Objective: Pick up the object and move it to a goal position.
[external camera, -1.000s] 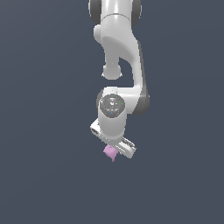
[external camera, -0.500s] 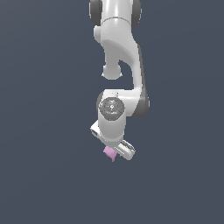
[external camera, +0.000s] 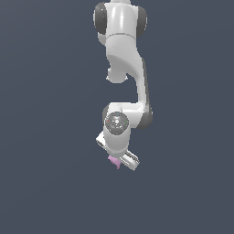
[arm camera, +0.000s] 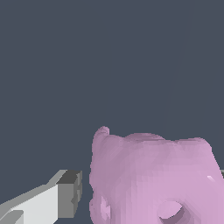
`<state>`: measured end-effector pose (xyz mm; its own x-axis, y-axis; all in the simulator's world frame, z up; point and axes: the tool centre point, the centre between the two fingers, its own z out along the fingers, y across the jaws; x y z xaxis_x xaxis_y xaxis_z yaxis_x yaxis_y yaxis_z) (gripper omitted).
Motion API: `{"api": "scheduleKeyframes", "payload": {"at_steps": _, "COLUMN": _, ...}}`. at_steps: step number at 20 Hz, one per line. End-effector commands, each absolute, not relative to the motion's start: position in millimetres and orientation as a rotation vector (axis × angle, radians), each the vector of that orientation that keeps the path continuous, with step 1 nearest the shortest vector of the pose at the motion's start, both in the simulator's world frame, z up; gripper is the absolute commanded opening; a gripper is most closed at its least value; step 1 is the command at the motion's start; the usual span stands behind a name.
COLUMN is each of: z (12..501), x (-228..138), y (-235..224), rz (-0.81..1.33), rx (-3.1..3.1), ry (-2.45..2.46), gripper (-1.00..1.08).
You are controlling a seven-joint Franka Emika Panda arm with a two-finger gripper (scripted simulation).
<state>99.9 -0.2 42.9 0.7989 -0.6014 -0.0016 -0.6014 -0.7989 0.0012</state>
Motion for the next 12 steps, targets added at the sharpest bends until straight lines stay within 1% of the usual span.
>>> {"api": "scheduleKeyframes", "payload": {"at_steps": 1, "z": 38.9, "x": 101.0, "y": -0.2, "rz": 0.0, "rx": 2.979, "ry": -0.997, "gripper": 1.0}}
{"api": "scheduleKeyframes", "payload": {"at_steps": 4, "z": 40.4, "x": 101.9, "y": -0.3, "rz": 0.0, "rx": 2.979, "ry": -0.997, "gripper": 1.0}}
{"api": "scheduleKeyframes", "payload": {"at_steps": 5, "z": 40.4, "x": 101.9, "y": -0.3, "rz": 0.0, "rx": 2.979, "ry": -0.997, "gripper": -1.0}}
{"api": "scheduleKeyframes", "payload": {"at_steps": 12, "z": 40.4, "x": 101.9, "y": -0.3, "rz": 0.0, "rx": 2.979, "ry": -0.997, "gripper": -1.0}}
